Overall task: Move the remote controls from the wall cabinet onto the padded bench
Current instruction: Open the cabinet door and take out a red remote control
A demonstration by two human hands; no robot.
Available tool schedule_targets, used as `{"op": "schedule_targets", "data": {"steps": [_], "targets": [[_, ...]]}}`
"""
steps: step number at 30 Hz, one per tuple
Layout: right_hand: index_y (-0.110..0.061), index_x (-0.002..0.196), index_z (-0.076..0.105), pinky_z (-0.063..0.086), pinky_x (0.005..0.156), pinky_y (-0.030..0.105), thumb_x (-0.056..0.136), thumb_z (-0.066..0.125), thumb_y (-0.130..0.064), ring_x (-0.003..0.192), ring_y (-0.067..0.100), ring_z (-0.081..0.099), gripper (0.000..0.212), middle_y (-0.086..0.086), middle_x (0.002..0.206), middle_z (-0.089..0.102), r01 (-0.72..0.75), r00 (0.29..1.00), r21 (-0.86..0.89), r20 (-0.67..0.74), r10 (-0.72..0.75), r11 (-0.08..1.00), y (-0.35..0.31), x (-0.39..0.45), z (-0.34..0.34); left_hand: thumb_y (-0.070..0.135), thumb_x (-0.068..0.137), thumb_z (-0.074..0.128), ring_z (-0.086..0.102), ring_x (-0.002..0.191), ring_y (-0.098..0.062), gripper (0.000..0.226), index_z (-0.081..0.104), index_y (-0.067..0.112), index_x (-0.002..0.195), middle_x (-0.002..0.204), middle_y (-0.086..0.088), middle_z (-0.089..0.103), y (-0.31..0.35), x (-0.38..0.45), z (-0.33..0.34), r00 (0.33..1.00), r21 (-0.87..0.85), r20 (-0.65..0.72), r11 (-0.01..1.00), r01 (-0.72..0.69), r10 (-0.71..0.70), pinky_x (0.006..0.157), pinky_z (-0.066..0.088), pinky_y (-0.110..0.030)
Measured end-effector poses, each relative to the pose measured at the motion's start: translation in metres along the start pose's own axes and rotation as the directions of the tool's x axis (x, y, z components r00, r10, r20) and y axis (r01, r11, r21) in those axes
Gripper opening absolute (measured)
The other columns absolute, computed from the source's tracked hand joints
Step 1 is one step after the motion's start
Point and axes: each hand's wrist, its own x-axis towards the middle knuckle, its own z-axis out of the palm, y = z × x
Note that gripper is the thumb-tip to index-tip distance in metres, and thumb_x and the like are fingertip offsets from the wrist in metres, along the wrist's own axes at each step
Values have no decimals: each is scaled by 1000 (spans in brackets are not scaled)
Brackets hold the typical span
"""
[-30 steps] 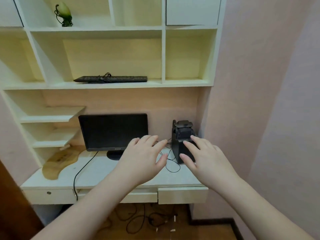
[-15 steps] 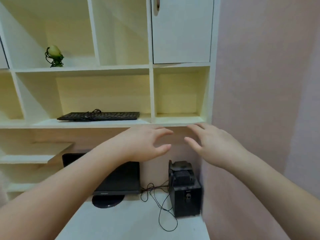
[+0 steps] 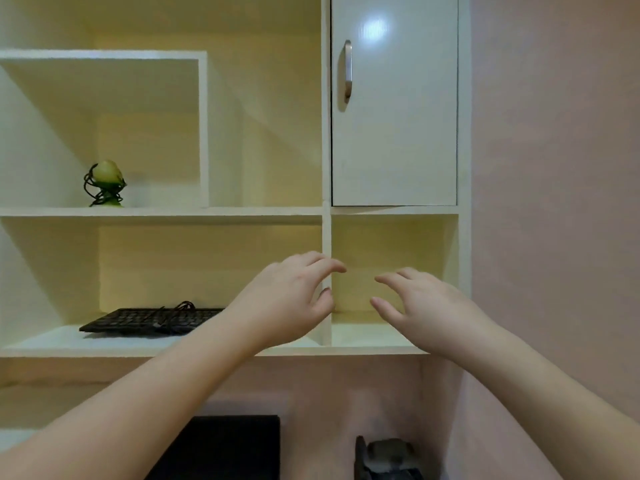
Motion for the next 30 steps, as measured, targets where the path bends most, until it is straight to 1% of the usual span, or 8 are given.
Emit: {"op": "schedule_targets", "data": {"steps": [7, 10, 14, 17, 20, 24, 27, 30], "targets": [[-29, 140, 39, 41, 96, 36, 96, 32, -54, 124, 20, 46, 51, -3, 139, 46, -19, 982, -106, -187, -1, 994, -22, 74, -27, 38, 95, 41, 44, 125, -10, 41, 43, 34, 137, 137, 13, 48, -56, 48, -27, 993, 58, -82, 995, -80, 84, 104, 37, -32], [-28, 137, 41, 36, 97, 36, 96, 31, -51, 122, 21, 46, 48, -1, 135, 49, -9, 953, -211, -298, -56, 977, -20, 108, -37, 40, 95, 37, 51, 115, -15, 43, 45, 30, 135, 126, 8, 55, -73, 71, -25, 976, 220, -159, 969, -109, 146, 96, 42, -36], [-25, 136, 42, 31, 101, 36, 96, 31, -49, 124, 22, 43, 48, -1, 136, 48, -15, 899, -324, -418, -128, 946, -12, 146, -45, 37, 88, 38, 61, 95, -23, 40, 59, 20, 118, 105, 0, 65, -94, 101, -14, 908, 354, -341, 928, -118, 246, 82, 49, -40], [-25, 138, 40, 28, 102, 35, 97, 33, -46, 126, 22, 41, 47, 0, 137, 47, -3, 868, -318, -472, -156, 948, -4, 170, -48, 33, 86, 43, 62, 91, -26, 38, 62, 17, 114, 102, -3, 65, -100, 124, -9, 874, 366, -420, 927, -83, 244, 81, 50, -41], [-23, 140, 39, 25, 103, 34, 96, 36, -44, 127, 22, 39, 48, 0, 138, 46, 2, 818, -281, -552, -163, 960, 4, 192, -51, 34, 85, 43, 62, 92, -27, 40, 60, 17, 117, 104, -5, 64, -103, 140, -5, 874, 383, -426, 922, -60, 234, 82, 50, -41], [-18, 138, 44, 21, 105, 35, 94, 43, -39, 129, 24, 39, 49, 3, 135, 50, 16, 688, -209, -708, -162, 978, 14, 223, -62, 35, 85, 41, 62, 98, -29, 44, 58, 15, 120, 111, -9, 63, -101, 158, -7, 868, 409, -448, 912, -15, 215, 82, 51, -43], [-18, 135, 46, 21, 103, 35, 92, 45, -36, 126, 25, 41, 46, 4, 131, 52, 62, 616, -137, -774, -145, 989, 20, 243, -74, 35, 84, 41, 62, 100, -31, 46, 58, 14, 121, 113, -10, 64, -101, 172, -15, 856, 424, -471, 906, 8, 212, 82, 51, -42], [-20, 135, 45, 26, 100, 35, 92, 45, -33, 121, 25, 43, 45, 4, 128, 53, 107, 595, -83, -793, -131, 991, 23, 260, -86, 34, 83, 42, 61, 100, -31, 48, 58, 13, 123, 114, -11, 63, -101, 182, -25, 848, 417, -491, 908, 31, 197, 84, 51, -45]]}}
